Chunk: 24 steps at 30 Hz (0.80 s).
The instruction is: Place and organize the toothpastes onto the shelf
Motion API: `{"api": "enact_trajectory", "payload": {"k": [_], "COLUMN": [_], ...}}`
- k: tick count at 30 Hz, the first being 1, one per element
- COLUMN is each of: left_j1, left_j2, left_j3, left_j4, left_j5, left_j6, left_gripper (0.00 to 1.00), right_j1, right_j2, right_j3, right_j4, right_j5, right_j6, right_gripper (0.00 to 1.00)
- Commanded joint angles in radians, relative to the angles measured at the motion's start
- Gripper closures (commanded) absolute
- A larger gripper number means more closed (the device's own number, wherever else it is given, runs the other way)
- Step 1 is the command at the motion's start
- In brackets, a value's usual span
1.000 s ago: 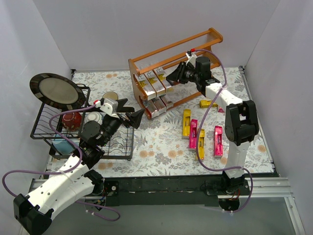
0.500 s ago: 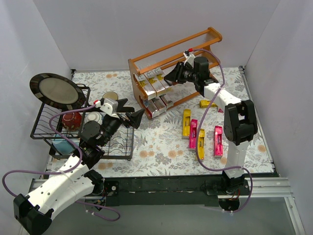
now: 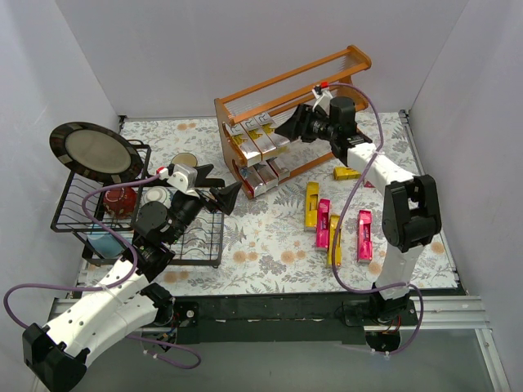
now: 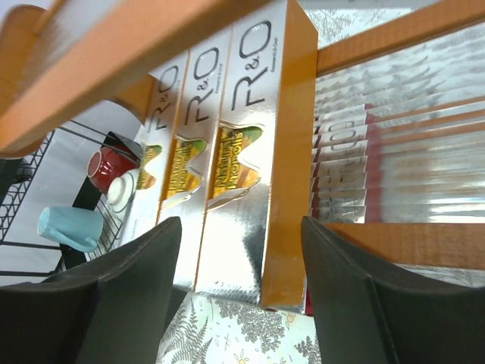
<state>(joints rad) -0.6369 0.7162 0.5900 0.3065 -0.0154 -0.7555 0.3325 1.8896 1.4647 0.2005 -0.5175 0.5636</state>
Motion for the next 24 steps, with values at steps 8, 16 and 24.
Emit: {"api": "enact_trajectory", "payload": {"k": [8,16,24], "left_j1": [0.006,0.006,0.008], "left_j2": [-0.014,-0.040,-0.067], "left_j3": [0.036,0.047,0.044], "left_j4": [-0.012,-0.020,-0.020], "left_j5": [0.006,0.006,-0.015], "left_j6": [0.013,0.004,-0.011], "left_gripper": [0.02,0.02,0.02], "right_j1": [-0.026,-0.026,-0.018], "right_j2": [-0.270,-0.569,-0.869], "right_j3": [-0.113,-0.381,-0.674], "right_j4": [-0.101,-0.298,-0.475], "right_j5": [0.115,0.390,0.511], "right_j6": [-0.132,-0.257,-0.206], "right_gripper": [0.15,0.08,0.07]}}
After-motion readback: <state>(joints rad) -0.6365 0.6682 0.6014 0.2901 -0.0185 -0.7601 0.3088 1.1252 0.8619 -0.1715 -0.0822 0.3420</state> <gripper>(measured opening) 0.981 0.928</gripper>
